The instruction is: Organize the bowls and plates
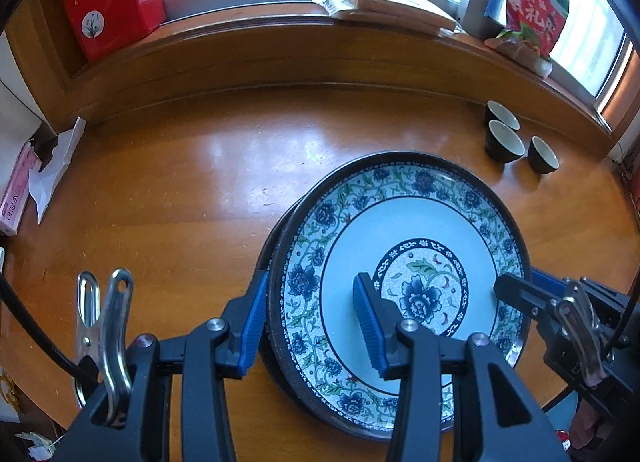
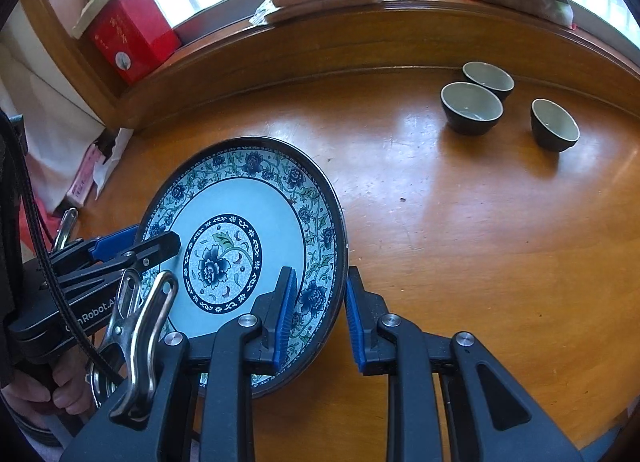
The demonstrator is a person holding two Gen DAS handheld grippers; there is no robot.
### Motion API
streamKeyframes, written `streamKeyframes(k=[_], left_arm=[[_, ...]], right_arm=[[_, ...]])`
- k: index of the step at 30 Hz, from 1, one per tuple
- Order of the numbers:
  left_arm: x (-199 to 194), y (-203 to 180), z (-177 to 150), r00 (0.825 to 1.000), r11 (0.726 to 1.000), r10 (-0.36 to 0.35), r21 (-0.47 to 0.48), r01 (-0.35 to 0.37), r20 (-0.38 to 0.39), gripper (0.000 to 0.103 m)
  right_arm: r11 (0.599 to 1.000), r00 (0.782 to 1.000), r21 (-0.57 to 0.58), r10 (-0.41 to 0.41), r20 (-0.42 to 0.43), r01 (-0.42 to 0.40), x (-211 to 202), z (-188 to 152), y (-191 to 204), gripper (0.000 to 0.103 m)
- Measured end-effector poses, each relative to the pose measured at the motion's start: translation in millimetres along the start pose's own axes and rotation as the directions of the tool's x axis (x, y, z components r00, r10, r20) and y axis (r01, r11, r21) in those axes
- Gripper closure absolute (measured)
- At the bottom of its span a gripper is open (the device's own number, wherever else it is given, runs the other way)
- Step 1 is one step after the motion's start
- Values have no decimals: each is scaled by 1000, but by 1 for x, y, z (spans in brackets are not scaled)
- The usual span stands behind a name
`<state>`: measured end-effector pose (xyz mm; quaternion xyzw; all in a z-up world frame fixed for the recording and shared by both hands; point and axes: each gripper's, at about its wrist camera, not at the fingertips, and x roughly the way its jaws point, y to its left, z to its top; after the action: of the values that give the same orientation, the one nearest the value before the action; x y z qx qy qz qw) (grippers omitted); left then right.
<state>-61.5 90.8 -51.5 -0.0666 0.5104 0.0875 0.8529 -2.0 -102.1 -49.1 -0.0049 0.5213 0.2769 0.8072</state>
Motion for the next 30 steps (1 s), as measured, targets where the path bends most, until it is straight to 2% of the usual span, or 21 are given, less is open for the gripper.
streamKeyframes(k=[21, 30], left_arm=[[6, -4, -6, 999, 995, 41, 85, -43, 21, 58], [4, 8, -3, 1000, 999, -14, 41, 14, 8, 58]], right_arm=[[999, 999, -2, -44, -21, 44, 16, 0, 10, 76], [999, 1000, 33, -19, -7, 20, 14, -2, 3, 76]])
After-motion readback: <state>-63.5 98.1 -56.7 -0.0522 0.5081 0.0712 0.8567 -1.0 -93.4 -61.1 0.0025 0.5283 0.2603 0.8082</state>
